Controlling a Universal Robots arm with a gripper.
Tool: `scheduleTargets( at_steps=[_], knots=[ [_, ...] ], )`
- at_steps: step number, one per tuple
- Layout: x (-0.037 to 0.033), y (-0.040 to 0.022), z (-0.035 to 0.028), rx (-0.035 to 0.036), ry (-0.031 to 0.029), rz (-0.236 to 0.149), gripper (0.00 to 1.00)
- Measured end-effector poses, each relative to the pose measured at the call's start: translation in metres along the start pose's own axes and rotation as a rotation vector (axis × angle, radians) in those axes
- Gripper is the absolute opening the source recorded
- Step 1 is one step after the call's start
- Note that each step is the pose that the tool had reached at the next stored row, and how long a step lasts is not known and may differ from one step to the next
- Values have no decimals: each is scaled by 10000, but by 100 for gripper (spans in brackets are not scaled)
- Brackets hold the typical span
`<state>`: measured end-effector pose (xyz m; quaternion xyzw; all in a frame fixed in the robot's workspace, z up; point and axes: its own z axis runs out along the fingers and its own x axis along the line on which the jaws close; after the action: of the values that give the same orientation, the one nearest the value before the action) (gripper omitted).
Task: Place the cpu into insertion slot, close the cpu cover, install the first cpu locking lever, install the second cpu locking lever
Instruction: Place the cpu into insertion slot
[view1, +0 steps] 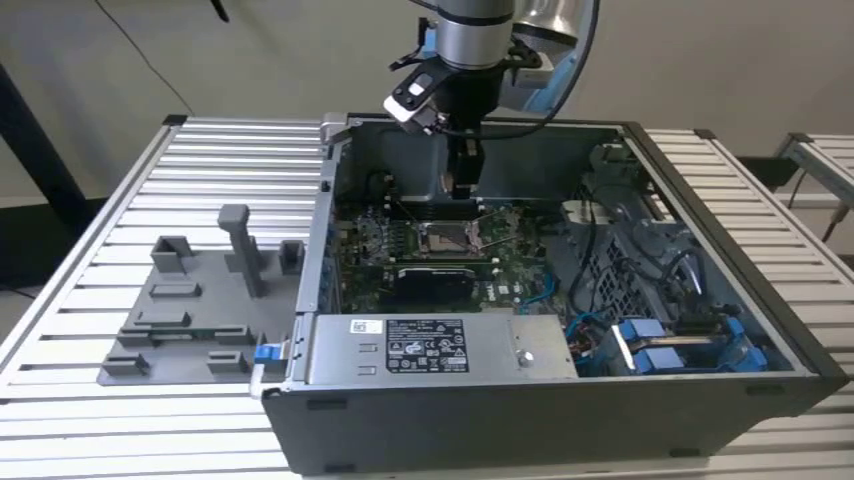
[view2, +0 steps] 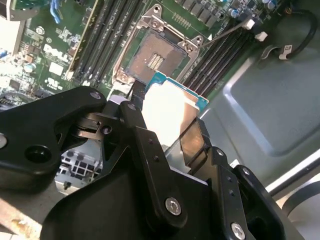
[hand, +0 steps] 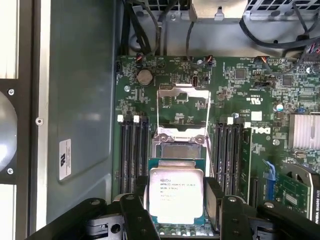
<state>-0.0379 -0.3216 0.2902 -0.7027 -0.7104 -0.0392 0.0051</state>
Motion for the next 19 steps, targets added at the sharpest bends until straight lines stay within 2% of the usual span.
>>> scheduleTargets(
  at_steps=[19],
  knots=[
    [-17, -37, 345, 0, -1, 1, 55]
  ],
)
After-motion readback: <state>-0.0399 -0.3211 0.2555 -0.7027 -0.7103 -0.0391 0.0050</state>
